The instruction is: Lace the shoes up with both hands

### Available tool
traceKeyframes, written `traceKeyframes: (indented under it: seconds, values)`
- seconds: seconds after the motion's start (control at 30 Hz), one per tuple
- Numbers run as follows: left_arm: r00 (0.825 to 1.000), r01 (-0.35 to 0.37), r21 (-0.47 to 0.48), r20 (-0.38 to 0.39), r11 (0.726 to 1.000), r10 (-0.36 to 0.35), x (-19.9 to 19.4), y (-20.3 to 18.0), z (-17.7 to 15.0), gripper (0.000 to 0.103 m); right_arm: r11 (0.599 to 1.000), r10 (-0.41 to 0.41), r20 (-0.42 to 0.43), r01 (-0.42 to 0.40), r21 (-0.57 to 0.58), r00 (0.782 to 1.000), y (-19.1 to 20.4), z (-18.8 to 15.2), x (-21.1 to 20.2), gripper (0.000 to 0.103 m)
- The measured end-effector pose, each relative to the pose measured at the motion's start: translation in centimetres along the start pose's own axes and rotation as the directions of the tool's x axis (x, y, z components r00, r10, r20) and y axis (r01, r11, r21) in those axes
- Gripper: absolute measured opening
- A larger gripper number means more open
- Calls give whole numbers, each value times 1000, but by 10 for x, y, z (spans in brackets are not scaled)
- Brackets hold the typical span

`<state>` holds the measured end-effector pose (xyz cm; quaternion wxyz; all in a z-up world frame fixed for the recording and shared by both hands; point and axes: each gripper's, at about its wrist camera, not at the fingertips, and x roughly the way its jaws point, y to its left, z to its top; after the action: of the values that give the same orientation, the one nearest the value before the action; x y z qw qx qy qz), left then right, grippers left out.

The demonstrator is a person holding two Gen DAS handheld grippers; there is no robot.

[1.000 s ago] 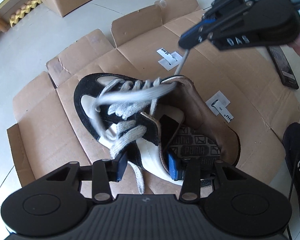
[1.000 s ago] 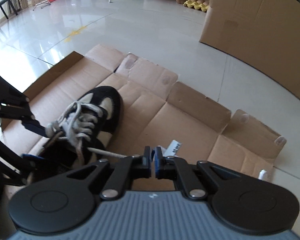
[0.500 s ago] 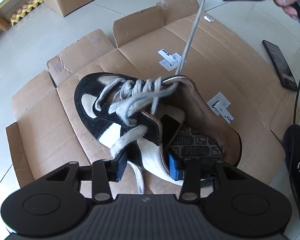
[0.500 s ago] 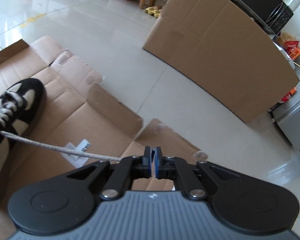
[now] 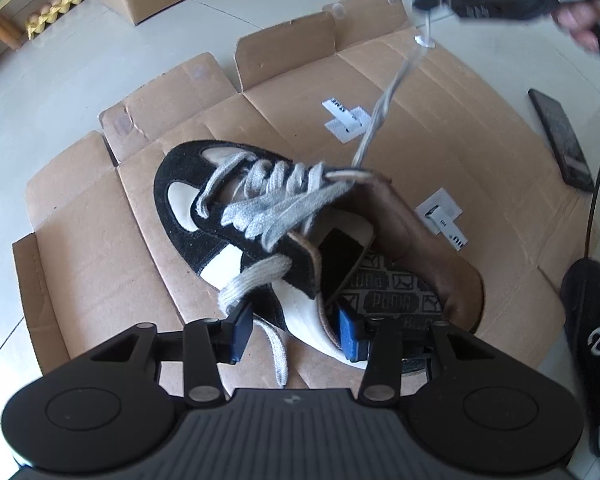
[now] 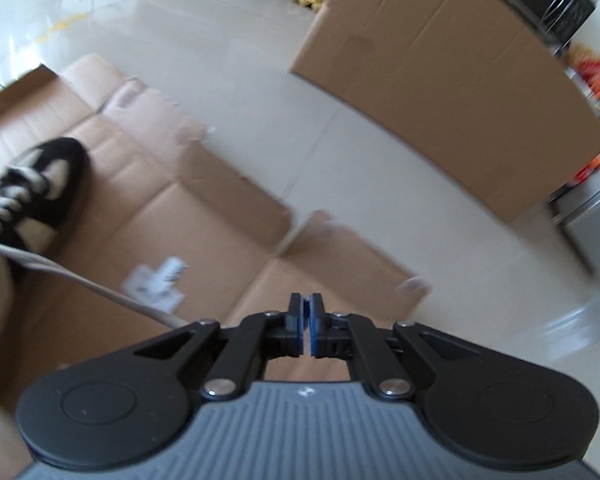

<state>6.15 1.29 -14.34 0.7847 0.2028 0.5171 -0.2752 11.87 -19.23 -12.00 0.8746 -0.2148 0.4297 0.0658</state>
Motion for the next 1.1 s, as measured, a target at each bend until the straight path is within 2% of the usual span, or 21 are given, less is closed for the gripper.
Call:
traceKeyframes:
  seconds: [0.03,0.1,0.2,0.27,0.37,0.4,0.5,0.57,0.6,0.63,0.67,0.73,0.83,0.93,0.97,1.03,1.1]
  values:
    - [1000,6,-7,7,1000,-6,-3,1,0,31,998,54,-5,-54,11,999,7,0,-2,17]
    - [1000,15,-19,20,1000,-15,-8,1,0,27,989,146,-2,-146,21,989,20,1,-9,28]
    - [999,31,-44,31,999,-30,-12,5,-2,24,960,278,8,-278,29,961,37,3,-21,29]
    - [999,31,-47,34,998,-29,-14,4,-3,24,930,365,15,-365,32,931,48,5,-28,30]
    - [999,14,-47,36,999,-12,-13,2,-4,24,869,492,12,-492,47,870,64,8,-32,34]
    - [999,5,-46,37,999,-3,-13,1,-4,25,852,521,10,-521,49,854,70,9,-32,38]
    - [999,-7,-61,37,998,10,-10,3,-4,31,837,547,-7,-546,47,837,88,12,-24,42]
    - [999,-7,-72,38,997,10,-8,6,-5,34,827,561,-22,-559,58,827,99,13,-16,41]
    - [999,-7,-78,39,997,10,-7,7,-5,34,834,551,-28,-548,67,834,101,13,-12,37]
    - [999,-6,-90,46,996,11,-4,9,-5,34,843,536,-33,-533,78,843,103,13,-8,14]
    - [999,-6,-95,52,996,11,-3,10,-6,34,850,521,-26,-517,101,853,104,12,-5,15]
    - [998,0,-100,67,995,6,0,11,-5,34,862,500,-16,-495,108,866,105,9,-9,10]
    - [996,5,-96,93,995,4,2,14,-2,32,887,449,-1,-446,118,893,113,5,-18,7]
    - [988,-42,-89,142,995,54,-1,21,4,25,910,399,24,-399,110,916,127,5,-28,8]
    - [987,-51,-89,146,995,64,-2,23,6,25,915,388,27,-389,105,921,131,7,-31,8]
    - [987,-61,-89,144,994,73,-3,29,9,25,912,399,4,-397,107,917,134,11,-30,12]
    - [994,-30,-99,101,995,40,-2,33,8,25,908,409,-18,-404,110,913,135,14,-28,14]
